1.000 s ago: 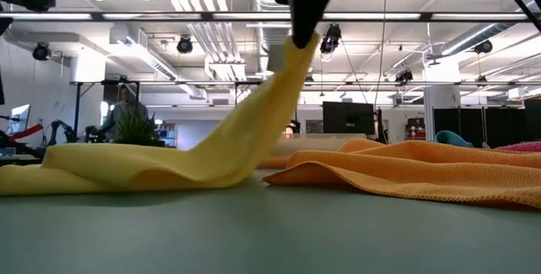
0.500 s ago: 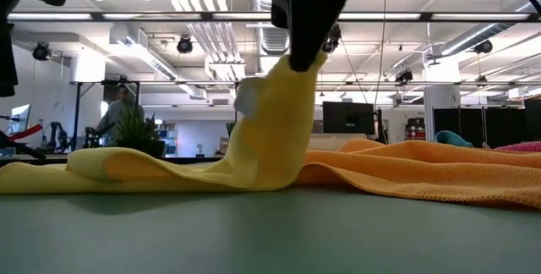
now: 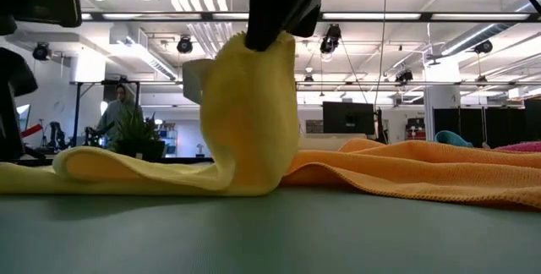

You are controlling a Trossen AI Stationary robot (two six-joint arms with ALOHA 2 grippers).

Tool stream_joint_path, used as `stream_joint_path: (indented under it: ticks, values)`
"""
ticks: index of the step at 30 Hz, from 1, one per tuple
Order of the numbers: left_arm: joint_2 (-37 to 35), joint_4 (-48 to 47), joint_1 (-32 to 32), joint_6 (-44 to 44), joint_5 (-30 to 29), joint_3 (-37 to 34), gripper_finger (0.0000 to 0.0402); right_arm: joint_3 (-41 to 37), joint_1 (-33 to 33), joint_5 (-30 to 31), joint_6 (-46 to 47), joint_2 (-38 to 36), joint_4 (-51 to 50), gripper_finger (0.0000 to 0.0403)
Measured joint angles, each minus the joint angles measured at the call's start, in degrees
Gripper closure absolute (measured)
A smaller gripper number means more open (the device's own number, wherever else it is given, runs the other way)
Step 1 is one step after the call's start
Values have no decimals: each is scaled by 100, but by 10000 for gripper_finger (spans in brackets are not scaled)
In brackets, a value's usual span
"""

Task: Fold microfiber towels
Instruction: Fold the yellow towel

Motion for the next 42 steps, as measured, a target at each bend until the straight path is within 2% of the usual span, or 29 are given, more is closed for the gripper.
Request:
stream_joint_path:
  ticks: [8, 13, 17, 29, 42]
  values:
    - [648, -93, -2, 1374, -299, 806, 242, -2, -77, 2, -8, 0, -4, 392]
    - [862, -879, -7, 1923, -869, 1276, 242, -2, -77, -8, -29, 0, -2, 392]
    - [962, -1434, 0, 1973, -1222, 1499, 242, -2, -77, -20, -71, 0, -4, 392]
    - [1349, -1396, 32, 2018, -1233, 1509, 242, -2, -143, -20, -142, 0, -6, 392]
    - [1388, -1500, 205, 2005, -1513, 1387, 242, -2, -153, -176, -161, 0, -4, 392]
